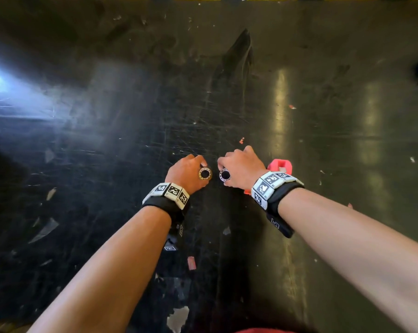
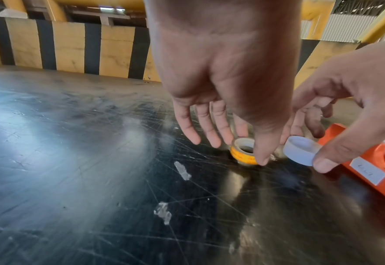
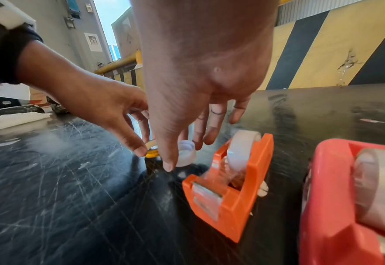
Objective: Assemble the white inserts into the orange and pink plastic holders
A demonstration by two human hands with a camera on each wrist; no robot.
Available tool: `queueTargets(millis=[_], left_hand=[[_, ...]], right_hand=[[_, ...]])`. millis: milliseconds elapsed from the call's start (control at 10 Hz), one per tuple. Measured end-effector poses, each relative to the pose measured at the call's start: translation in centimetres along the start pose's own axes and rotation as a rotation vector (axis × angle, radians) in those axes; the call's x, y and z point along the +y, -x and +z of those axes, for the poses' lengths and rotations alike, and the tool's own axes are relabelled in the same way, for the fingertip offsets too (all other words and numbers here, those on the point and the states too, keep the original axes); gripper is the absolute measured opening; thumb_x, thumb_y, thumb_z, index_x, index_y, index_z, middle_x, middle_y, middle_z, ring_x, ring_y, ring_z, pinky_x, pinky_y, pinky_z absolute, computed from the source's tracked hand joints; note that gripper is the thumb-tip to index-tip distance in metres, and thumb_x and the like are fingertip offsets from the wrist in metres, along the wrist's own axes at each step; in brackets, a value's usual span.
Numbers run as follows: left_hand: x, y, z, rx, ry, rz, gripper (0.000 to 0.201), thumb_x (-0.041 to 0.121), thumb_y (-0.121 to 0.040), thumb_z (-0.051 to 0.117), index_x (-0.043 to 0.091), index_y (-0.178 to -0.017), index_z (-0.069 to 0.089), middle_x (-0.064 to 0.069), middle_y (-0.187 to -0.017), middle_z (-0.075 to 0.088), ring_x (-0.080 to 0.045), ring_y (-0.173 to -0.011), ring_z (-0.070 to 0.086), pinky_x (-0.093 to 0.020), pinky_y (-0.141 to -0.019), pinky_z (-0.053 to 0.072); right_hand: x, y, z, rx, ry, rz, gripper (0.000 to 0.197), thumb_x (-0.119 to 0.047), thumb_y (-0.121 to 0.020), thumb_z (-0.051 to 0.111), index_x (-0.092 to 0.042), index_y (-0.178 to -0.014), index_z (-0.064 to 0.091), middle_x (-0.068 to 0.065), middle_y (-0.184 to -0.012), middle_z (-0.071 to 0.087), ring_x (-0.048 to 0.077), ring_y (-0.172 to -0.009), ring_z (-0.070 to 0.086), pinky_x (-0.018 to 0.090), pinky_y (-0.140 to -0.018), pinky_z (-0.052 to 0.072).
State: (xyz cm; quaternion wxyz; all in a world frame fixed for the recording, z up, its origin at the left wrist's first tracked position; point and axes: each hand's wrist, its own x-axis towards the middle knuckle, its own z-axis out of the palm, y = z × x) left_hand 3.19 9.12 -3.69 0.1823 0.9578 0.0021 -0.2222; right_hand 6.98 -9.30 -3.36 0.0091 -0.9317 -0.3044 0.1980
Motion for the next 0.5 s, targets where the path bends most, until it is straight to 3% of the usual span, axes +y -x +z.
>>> queueTargets(millis=[100, 300, 500], left_hand=[[-0.2, -0.1, 0.7, 0.003, 0.012, 0.005, 0.044, 0.034, -0.083, 0.079, 0.024, -0.123, 0.064, -0.005, -0.120, 0.064, -0.028, -0.111, 0.064, -0.047, -0.092, 0.056], [-0.6, 0.3, 0.9, 0.026, 0.031, 0.023, 0.059, 0.037, -0.080, 0.082, 0.024, -0.132, 0.056, -0.004, -0.123, 0.063, -0.026, -0.109, 0.065, -0.046, -0.093, 0.056], [-1.7, 1.6, 0.9, 0.021, 0.093, -0.021, 0.060, 0.041, -0.083, 0.079, 0.026, -0.134, 0.052, -0.001, -0.125, 0.062, -0.023, -0.108, 0.066, -0.047, -0.095, 0.056]], right_hand=[[0.2, 0.0, 0.5, 0.002, 0.013, 0.005, 0.031, -0.043, -0.089, 0.075, -0.025, -0.112, 0.064, 0.000, -0.111, 0.071, 0.026, -0.104, 0.063, 0.045, -0.090, 0.039], [-0.1, 1.0, 0.4, 0.024, 0.049, -0.014, 0.050, -0.046, -0.088, 0.074, -0.025, -0.131, 0.060, 0.001, -0.125, 0.065, 0.026, -0.113, 0.061, 0.045, -0.093, 0.038], [0.5, 3.0, -1.0, 0.096, 0.042, -0.001, 0.043, -0.050, -0.093, 0.065, -0.025, -0.129, 0.062, -0.001, -0.123, 0.064, 0.024, -0.111, 0.062, 0.045, -0.096, 0.039]])
